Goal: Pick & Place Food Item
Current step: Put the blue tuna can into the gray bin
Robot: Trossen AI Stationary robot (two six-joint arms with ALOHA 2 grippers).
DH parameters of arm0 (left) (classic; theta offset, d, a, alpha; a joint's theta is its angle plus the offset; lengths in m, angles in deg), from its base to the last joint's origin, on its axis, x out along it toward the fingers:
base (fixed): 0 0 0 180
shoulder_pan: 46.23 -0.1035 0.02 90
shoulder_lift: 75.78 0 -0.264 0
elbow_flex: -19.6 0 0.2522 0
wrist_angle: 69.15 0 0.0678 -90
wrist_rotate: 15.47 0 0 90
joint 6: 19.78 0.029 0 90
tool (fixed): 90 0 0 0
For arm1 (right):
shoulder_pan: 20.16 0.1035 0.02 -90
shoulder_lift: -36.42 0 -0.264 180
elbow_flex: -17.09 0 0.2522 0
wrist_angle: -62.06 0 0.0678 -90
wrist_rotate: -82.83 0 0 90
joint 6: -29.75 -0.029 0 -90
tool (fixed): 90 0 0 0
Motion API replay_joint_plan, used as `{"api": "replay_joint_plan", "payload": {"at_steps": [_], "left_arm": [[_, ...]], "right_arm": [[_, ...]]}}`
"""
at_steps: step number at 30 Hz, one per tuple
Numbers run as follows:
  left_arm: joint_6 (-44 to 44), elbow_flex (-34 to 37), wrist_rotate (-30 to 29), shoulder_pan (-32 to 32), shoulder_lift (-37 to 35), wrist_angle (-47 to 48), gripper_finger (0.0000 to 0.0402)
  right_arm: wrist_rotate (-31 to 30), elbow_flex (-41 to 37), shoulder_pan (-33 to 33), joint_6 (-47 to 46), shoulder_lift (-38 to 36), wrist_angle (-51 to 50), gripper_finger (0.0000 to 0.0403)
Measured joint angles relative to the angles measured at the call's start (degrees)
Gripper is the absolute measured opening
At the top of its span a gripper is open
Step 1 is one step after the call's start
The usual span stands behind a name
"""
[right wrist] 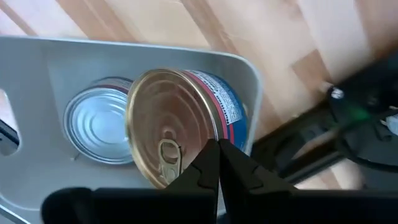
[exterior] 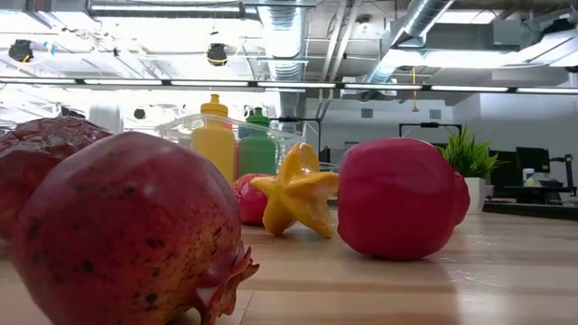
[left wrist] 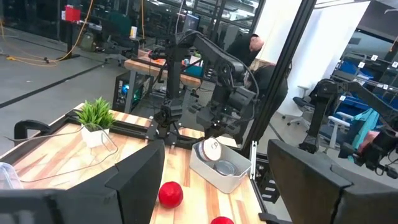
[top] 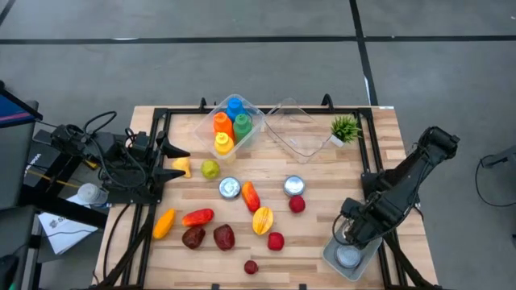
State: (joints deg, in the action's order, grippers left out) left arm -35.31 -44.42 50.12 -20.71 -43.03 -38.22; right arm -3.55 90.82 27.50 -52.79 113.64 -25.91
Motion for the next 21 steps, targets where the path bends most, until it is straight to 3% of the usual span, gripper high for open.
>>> {"api": "replay_joint_plan", "payload": {"at_steps": [7,21], "left_arm": [[0.0,0.0,0.0,0.0,0.0,0.0,0.0273],[0.0,0.0,0.0,0.0,0.0,0.0,0.0273]], "right_arm": [[0.1,-4.6,-0.1,0.0,0.0,9.0,0.0000],[1.4,-7.8,0.0,3.9,-0.5,15.4,0.0008]]}}
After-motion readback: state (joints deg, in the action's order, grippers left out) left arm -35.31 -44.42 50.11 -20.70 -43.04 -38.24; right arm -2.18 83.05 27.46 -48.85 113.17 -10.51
